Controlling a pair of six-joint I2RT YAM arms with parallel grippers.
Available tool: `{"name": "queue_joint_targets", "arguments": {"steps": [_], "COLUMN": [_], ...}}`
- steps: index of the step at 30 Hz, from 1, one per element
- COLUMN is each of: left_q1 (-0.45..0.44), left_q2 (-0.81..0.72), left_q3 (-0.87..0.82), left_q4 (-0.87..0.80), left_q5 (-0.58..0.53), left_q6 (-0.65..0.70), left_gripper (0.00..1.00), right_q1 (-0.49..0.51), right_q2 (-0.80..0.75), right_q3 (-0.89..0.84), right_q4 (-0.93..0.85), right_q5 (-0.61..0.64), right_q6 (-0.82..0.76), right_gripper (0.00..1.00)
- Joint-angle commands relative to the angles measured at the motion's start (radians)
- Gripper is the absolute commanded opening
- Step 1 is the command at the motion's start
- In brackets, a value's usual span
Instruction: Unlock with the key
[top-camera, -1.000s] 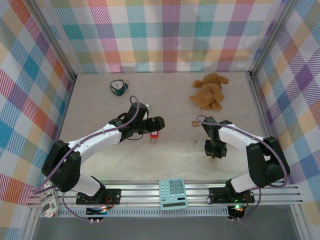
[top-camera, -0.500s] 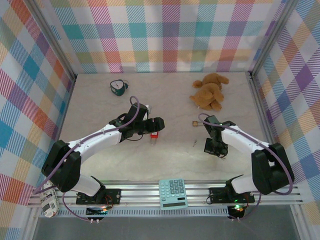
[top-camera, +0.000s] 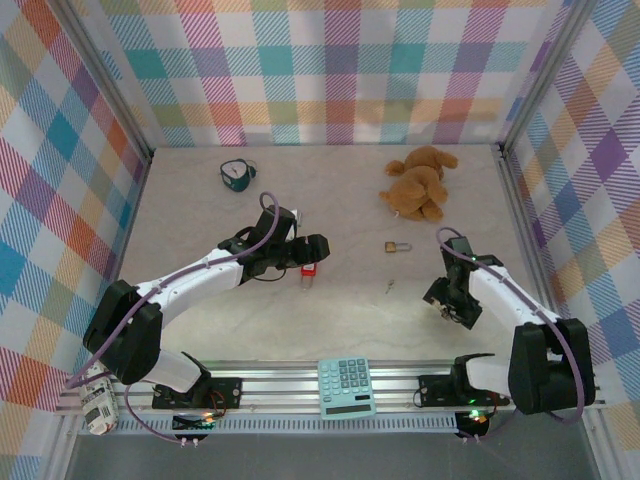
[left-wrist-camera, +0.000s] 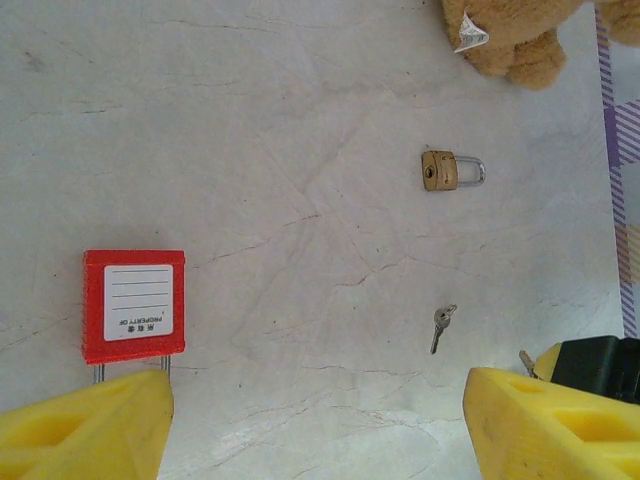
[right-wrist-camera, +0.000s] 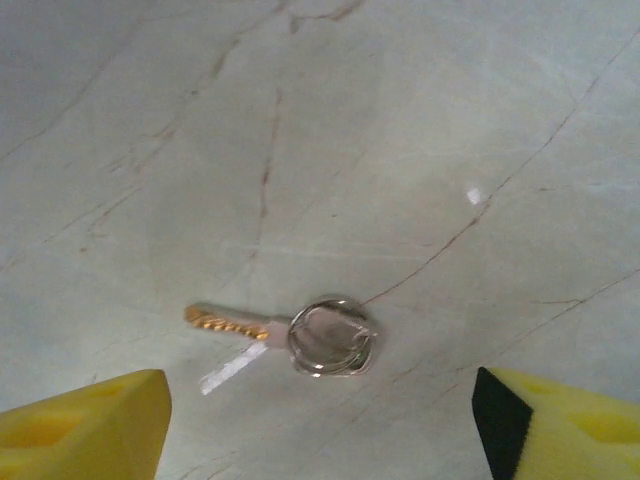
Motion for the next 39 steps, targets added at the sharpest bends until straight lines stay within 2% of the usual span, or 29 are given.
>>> {"name": "queue_joint_targets", "arguments": {"steps": [1,3,6,9,11,13,16,20,22,26,29,32,39], "left_q1": [-0.007,-0.007,-0.007,-0.005,-0.004,-0.002,0.001,0.002,0.001,0.001,0.001,0.001,0.001], "left_q2": [-0.018,-0.020,-0.032,-0.043,-0.046,-0.044,-0.035,-0.029,-0.037,-0.046,-0.040,-0.030,-0.015], "left_q3": [-0.017,-0.020,-0.028,-0.036,-0.038,-0.035,-0.024,-0.001,-0.002,-0.024,-0.032,-0.032,-0.023], "left_q4": [-0.010,-0.016,-0.020,-0.021,-0.022,-0.021,-0.020,-0.036,-0.044,-0.033,-0.023,-0.011,-0.012], "left_q5": [0.011,0.013,0.008,-0.002,-0.006,-0.002,0.003,0.015,0.011,0.001,0.011,0.022,0.035], "left_q6": [0.025,0.031,0.040,0.046,0.049,0.051,0.051,0.057,0.061,0.059,0.051,0.042,0.036], "left_gripper": [0.77,0.77,0.77,0.77,0.77,0.77,0.77,0.77,0.77,0.77,0.77,0.77,0.77], "right_q1": [-0.034,-0.034,-0.012,0.068,0.126,0.234,0.309,0.316,0.316,0.316,0.310,0.269,0.218], "right_q2": [0.026,0.069,0.103,0.104,0.130,0.146,0.188,0.191,0.169,0.119,0.088,0.090,0.104], "right_q3": [-0.006,0.006,-0.006,-0.015,0.006,0.042,0.095,0.159,0.193,0.226,0.221,0.179,0.088], "right_q4": [0.095,0.121,0.153,0.175,0.155,0.143,0.157,0.134,0.075,-0.047,-0.114,-0.106,0.072], "right_q5": [-0.120,-0.190,-0.274,-0.313,-0.326,-0.317,-0.347,-0.360,-0.327,-0.219,-0.084,-0.008,-0.035], "right_q6": [-0.063,-0.107,-0.092,-0.059,-0.030,0.006,0.018,-0.023,-0.044,-0.078,-0.099,-0.095,-0.128], "right_gripper": [0.81,0.81,0.77,0.77,0.76,0.77,0.76,0.75,0.74,0.71,0.70,0.69,0.74]}}
